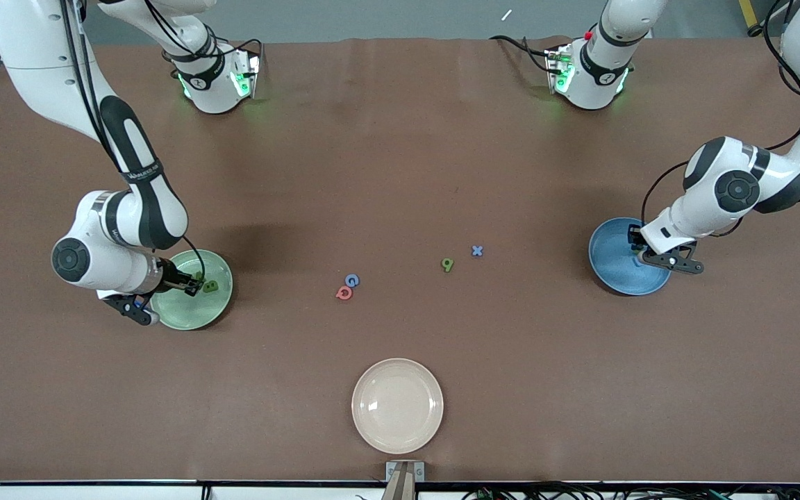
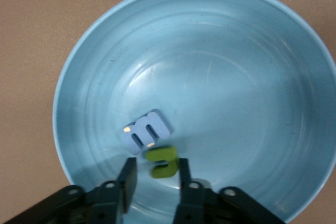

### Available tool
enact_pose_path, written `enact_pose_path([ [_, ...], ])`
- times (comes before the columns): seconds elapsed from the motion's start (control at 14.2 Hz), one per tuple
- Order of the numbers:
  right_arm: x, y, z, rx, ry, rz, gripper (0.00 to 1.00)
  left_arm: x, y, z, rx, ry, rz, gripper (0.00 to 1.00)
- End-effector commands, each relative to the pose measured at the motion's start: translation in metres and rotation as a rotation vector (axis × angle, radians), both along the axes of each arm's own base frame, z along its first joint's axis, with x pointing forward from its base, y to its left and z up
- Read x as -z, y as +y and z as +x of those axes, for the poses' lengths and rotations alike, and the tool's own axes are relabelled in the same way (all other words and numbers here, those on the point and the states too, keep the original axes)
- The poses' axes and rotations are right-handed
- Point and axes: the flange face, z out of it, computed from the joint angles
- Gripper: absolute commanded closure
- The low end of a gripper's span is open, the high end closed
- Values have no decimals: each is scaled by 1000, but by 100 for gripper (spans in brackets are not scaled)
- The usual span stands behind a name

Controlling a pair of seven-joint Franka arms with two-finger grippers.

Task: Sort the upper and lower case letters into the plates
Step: 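Reach the left gripper to the blue x while the right gripper reaches letters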

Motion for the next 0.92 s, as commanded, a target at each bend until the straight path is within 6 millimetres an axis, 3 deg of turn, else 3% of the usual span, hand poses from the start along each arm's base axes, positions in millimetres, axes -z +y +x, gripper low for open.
enact_pose_path([
  [0.0, 0, -6, -8, -21, -2, 1, 97, -11, -1, 4, 17, -24, 33, 1],
  [0.14, 4, -7, -12, -29, 9, -7, 95, -29, -22, 11, 28, -39, 37, 1],
  [0.21, 5, -7, -13, -30, 13, -8, 89, -39, -36, 16, 4, -50, 39, 1],
  [0.28, 4, -8, -13, -29, 13, -8, 62, -50, -54, 19, -39, -70, 35, 1],
  [0.35, 3, -8, -13, -29, 16, -8, 19, -60, -71, 23, -91, -91, 31, 1],
  [0.42, -2, -6, -12, -33, 13, -5, 0, -64, -95, 25, -123, -96, 29, 1],
  [0.49, -10, -3, -11, -25, 32, -1, 0, -68, -122, 26, -146, -104, 28, 1],
  [0.71, -59, 24, 11, 41, 87, 3, 0, -74, -196, 26, -242, -95, 22, 1],
  [0.85, -68, 66, 13, 107, 84, -20, 0, -76, -240, 27, -305, -111, 22, 1],
])
